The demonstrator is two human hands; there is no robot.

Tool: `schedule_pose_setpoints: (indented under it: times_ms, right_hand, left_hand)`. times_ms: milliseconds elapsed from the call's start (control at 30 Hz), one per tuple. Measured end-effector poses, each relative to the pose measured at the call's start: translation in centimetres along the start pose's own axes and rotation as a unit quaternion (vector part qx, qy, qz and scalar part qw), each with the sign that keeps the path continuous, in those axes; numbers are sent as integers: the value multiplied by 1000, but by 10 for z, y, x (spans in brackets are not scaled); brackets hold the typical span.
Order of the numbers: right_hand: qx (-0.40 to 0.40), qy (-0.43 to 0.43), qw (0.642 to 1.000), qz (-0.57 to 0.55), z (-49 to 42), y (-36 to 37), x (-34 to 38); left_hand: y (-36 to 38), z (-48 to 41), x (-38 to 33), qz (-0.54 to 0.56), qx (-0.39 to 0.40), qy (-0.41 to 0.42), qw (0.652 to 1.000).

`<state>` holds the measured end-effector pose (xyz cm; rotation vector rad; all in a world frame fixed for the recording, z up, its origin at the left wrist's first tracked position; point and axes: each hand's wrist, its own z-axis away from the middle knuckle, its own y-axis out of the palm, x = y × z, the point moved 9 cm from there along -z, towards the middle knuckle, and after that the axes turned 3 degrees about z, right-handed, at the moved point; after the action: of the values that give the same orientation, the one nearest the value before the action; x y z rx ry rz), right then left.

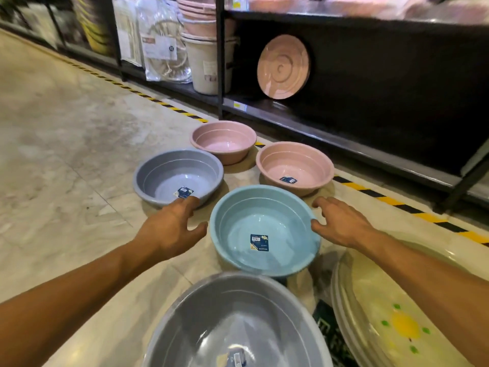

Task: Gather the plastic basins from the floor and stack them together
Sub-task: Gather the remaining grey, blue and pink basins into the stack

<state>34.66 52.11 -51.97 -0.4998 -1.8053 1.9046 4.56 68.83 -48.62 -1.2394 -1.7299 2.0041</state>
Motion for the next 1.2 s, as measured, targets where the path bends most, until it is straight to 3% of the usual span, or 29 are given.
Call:
schedule_pose_setpoints:
  times_ms: [367, 733, 833, 1033, 1200]
  right_hand:
    - [44, 24, 999, -12, -59, 32, -55]
    - [167, 22, 984, -66, -98, 100, -74]
    - [196, 11, 976, -91, -97, 118, -73]
    - [172, -2, 975, -139, -98, 125, -76]
    - [128, 0, 977, -173, -99, 110, -77]
  left_hand:
    - [58, -65, -2, -47, 30, -35, 998]
    - [113, -88, 51, 63, 70, -157, 983]
    - [133, -86, 57, 93, 111, -173, 974]
    - [159, -84, 64, 158, 119, -198, 960]
    - [144, -93, 60, 203, 44, -170, 963]
